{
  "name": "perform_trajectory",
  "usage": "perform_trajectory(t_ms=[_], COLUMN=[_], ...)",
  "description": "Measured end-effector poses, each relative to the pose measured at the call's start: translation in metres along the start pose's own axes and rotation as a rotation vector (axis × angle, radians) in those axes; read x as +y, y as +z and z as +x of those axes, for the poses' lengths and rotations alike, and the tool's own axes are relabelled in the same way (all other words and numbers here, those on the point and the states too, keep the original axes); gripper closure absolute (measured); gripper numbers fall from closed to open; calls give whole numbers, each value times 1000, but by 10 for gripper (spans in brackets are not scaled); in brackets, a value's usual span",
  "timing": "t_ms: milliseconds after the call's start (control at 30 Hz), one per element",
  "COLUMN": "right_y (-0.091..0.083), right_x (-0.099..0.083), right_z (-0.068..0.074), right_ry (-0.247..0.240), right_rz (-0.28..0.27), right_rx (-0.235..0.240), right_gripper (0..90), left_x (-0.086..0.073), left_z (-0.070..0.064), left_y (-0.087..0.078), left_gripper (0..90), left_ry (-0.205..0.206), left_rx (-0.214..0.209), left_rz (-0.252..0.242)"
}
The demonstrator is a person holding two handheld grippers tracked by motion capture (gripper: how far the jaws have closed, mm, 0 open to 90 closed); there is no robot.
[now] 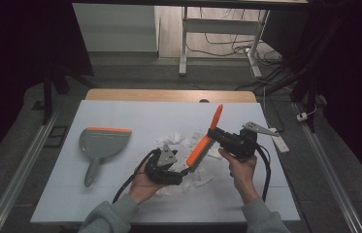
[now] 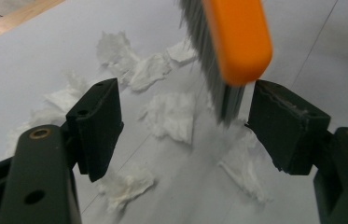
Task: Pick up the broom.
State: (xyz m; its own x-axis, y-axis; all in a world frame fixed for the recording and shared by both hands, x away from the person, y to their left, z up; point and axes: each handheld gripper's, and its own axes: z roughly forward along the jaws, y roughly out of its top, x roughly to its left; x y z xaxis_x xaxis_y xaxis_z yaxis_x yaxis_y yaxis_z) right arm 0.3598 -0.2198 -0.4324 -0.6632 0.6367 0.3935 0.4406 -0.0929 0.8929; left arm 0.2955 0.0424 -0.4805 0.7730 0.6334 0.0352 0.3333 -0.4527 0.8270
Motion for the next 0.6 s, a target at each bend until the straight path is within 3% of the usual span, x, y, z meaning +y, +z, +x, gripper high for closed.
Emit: perform_trajectory(t_ms=[133, 300, 467, 600], right_y=[7, 14, 19, 20], right_x=[-5, -9, -13, -14], right_z=[6, 11, 14, 15], right_ry=[28, 67, 96, 98], right_rz=[-8, -24, -26, -27], right_rx=[2, 19, 34, 34], right_gripper=[709, 708, 708, 707], left_x=[4, 3, 2, 1], left_z=[-2, 0, 6, 9], left_y=[6, 15, 15, 13], left_gripper=[317, 436, 751, 775], left_ry=[4, 4, -6, -10], left_rx=[8, 45, 60, 59], left_rz=[-16, -17, -37, -30])
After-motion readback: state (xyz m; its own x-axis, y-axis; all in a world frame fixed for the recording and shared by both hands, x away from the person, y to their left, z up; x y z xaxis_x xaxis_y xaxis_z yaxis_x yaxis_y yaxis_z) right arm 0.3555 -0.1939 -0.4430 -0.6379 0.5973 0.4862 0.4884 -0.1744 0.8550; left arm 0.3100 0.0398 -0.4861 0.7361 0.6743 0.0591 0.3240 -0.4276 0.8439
